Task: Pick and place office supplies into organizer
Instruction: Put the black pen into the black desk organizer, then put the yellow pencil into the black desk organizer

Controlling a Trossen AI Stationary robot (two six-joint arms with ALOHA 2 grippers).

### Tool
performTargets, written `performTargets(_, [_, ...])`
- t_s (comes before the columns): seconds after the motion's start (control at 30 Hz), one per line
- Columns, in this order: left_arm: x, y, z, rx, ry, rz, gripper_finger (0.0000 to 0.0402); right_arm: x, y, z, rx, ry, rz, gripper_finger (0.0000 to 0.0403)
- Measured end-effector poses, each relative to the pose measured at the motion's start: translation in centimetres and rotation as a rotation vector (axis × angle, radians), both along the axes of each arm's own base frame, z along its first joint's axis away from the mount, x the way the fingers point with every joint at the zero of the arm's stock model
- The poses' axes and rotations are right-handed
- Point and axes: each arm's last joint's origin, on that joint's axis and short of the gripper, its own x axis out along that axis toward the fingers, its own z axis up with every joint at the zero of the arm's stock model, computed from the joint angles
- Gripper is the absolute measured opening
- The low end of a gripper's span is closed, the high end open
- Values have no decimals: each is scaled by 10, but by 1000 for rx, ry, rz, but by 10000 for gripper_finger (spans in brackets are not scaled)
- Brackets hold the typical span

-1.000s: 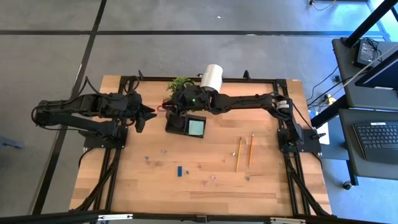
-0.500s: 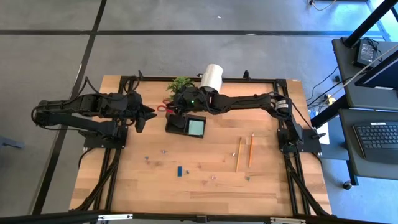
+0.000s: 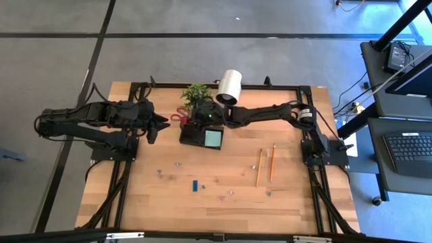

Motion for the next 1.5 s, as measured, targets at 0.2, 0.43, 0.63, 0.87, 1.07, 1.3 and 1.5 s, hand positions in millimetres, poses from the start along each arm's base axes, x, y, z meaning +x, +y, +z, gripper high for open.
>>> performTargets(0.2, [0, 0, 0, 0, -1, 0, 123, -5, 1, -14, 16, 28, -6, 61])
performTargets(0.43, [0, 0, 0, -1, -1, 1, 123, -6, 1, -17, 28, 28, -11, 61])
performTargets(0.63, [0, 0, 0, -2, -1, 1, 123, -6, 1, -16, 26, 25, -10, 80])
performTargets(0.87, [0, 0, 0, -1, -1, 1, 123, -7, 1, -18, 30, 30, -11, 129])
performTargets(1.07, [0, 0, 0, 0, 0, 0, 123, -5, 1, 0, 55, 58, -24, 157])
performTargets(1.3, [0, 0, 0, -1, -1, 1, 123, -24, 8, 62, 268, 290, -143, 161])
performTargets(1.5, [0, 0, 0, -20, -7, 13, 123, -66, 35, 79, 394, 740, -365, 162])
